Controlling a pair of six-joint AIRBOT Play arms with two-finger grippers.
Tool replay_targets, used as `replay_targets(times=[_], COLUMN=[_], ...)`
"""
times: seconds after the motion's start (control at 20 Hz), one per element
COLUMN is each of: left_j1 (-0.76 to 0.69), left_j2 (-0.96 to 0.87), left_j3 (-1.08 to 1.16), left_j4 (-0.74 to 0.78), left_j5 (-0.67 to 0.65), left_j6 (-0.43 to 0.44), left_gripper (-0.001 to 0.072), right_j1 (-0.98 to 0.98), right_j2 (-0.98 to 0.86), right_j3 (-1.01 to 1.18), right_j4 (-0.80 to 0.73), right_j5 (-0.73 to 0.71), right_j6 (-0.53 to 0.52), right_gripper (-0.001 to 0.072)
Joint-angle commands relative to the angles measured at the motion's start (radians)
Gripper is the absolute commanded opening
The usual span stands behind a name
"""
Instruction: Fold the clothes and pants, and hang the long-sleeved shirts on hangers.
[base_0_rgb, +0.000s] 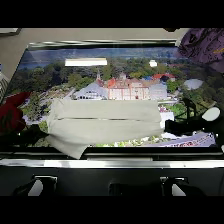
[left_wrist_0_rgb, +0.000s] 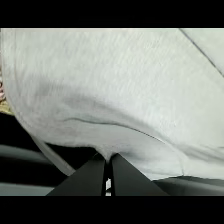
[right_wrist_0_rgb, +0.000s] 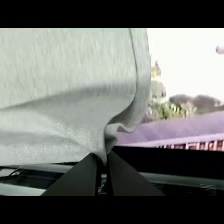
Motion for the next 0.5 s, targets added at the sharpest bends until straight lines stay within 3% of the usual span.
replay_targets(times=[0.0,0.45], left_j1=[-0.061,-0.146], left_j2=[-0.158,-0.594], left_j3=[0.100,0.511], left_j4=[-0.021,-0.035], left_j5=[0.132,0.138], left_j6=[0.003,0.018], left_gripper=[0.0019,0.0020], right_j1=[0.066,0.066], right_j2=[-0.147,-0.425], right_j3=[0.182,0.448], right_j4=[-0.081,-0.053], right_j5=[-0.024,-0.026], right_j6=[0.056,0.022], right_gripper=[0.0031,0.0031])
